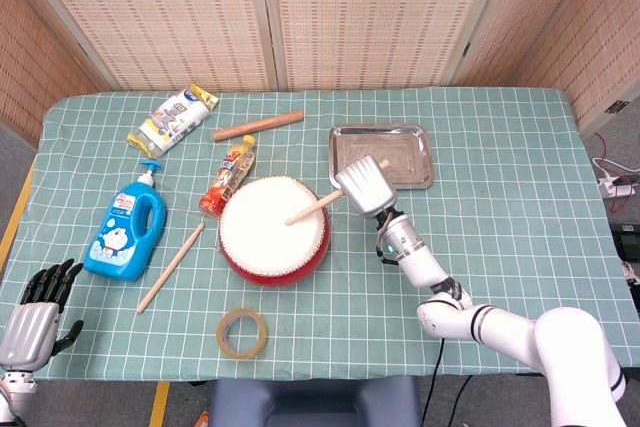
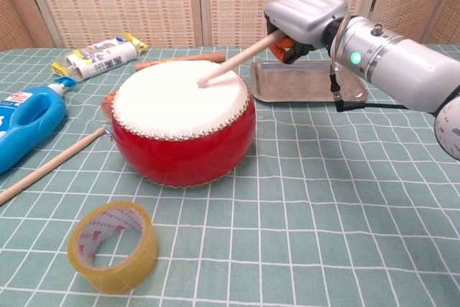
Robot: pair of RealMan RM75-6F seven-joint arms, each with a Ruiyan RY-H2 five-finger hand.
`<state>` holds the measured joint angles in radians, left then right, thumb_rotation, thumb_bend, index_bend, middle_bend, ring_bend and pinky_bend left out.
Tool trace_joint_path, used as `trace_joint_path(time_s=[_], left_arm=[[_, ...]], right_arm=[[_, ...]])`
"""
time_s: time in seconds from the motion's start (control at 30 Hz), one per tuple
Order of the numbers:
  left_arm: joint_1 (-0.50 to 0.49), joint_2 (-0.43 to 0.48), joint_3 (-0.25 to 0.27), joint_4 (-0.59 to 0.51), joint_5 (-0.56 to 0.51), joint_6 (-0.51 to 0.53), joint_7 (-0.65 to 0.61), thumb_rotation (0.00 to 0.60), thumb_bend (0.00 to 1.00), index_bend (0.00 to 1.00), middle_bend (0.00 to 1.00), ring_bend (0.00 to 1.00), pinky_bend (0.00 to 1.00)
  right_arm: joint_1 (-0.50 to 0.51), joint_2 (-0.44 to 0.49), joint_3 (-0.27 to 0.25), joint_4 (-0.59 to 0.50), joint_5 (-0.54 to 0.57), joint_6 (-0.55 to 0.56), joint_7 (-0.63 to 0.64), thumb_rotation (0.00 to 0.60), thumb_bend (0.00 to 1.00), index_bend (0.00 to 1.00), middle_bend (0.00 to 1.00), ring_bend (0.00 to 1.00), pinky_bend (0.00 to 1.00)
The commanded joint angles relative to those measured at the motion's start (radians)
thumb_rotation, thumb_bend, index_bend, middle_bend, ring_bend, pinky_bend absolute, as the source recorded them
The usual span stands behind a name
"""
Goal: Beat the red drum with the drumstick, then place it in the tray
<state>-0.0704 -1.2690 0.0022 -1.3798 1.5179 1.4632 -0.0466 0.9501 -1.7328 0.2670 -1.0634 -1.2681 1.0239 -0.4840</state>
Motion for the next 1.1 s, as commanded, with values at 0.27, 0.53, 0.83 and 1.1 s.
trace_joint_path(time_s=[0.27,0.53,0.83,1.1], left_arm=[[-0.002,-0.001,0.001,-0.001,0.000,-0.005,0.004,0.600,0.27,0.02,0.01,0.00,0.00],[-0.001,0.000,0.002,0.000,-0.004,-0.008,0.004,0.600,0.27,0.02,0.01,0.00,0.00],[-0.002,-0.002,0.002,0.003,-0.001,-0.006,-0.001,0.600,0.27,0.02,0.01,0.00,0.00],[-0.004,-0.005,0.003,0.005,-0.003,-0.013,0.001,0.600,0.27,0.02,0.00,0.00,0.00]], right_arm=[[-0.010,-0.013,-0.015,0.030,0.016,-0.032,0.039,0.580,0.78,1.00,1.00,1.00,1.00],[-0.008,-0.027,0.008,0.026,-0.001,0.012,0.080,0.598,0.78,1.00,1.00,1.00,1.00],[-0.011,-0.016,0.048,0.006,-0.025,0.074,0.188,0.598,0.78,1.00,1.00,1.00,1.00],[-0.014,-0.041,-0.023,0.076,0.040,-0.058,0.019,0.600,0.78,1.00,1.00,1.00,1.00]])
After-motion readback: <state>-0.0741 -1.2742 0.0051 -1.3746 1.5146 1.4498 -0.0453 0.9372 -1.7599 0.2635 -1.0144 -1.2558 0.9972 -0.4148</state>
